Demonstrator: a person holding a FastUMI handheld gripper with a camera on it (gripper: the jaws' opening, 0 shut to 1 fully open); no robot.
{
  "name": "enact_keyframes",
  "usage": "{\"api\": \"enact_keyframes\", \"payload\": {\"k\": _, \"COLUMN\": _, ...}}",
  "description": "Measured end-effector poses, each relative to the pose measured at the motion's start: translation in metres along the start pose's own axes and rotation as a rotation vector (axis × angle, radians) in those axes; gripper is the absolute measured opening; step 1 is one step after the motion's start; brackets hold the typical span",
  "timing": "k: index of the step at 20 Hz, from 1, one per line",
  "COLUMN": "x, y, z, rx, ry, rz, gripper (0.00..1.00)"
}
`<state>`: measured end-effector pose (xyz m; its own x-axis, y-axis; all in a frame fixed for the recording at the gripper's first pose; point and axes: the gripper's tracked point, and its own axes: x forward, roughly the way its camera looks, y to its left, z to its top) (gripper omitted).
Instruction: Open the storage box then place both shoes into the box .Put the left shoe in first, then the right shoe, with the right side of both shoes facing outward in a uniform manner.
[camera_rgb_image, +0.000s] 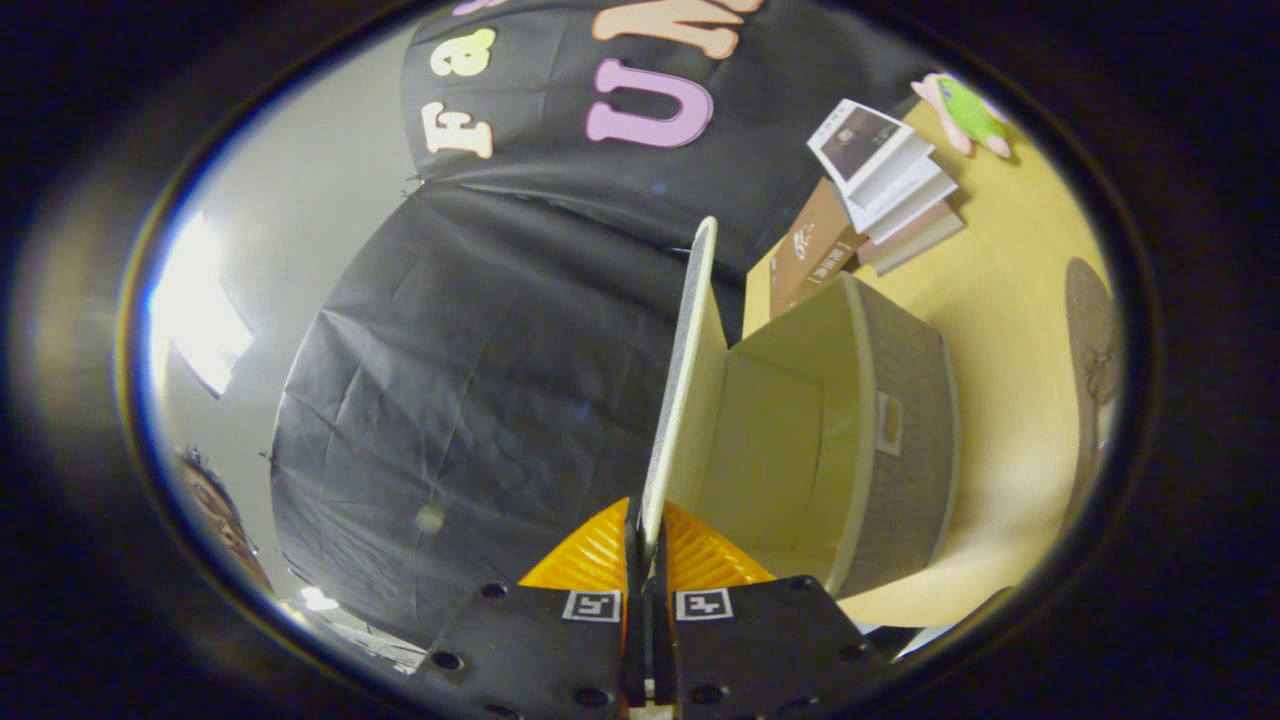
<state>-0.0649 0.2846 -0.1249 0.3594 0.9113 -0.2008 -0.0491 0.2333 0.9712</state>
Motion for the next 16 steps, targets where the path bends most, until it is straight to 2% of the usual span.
{"api": "enact_keyframes", "payload": {"k": 3, "x": 0.019, "y": 0.027, "z": -0.006, "rx": -0.051, "ry": 0.017, "rz": 0.016, "gripper": 0.06}}
{"api": "enact_keyframes", "payload": {"k": 16, "x": 0.136, "y": 0.087, "z": -0.060, "rx": -0.252, "ry": 0.120, "rz": 0.007, "gripper": 0.06}}
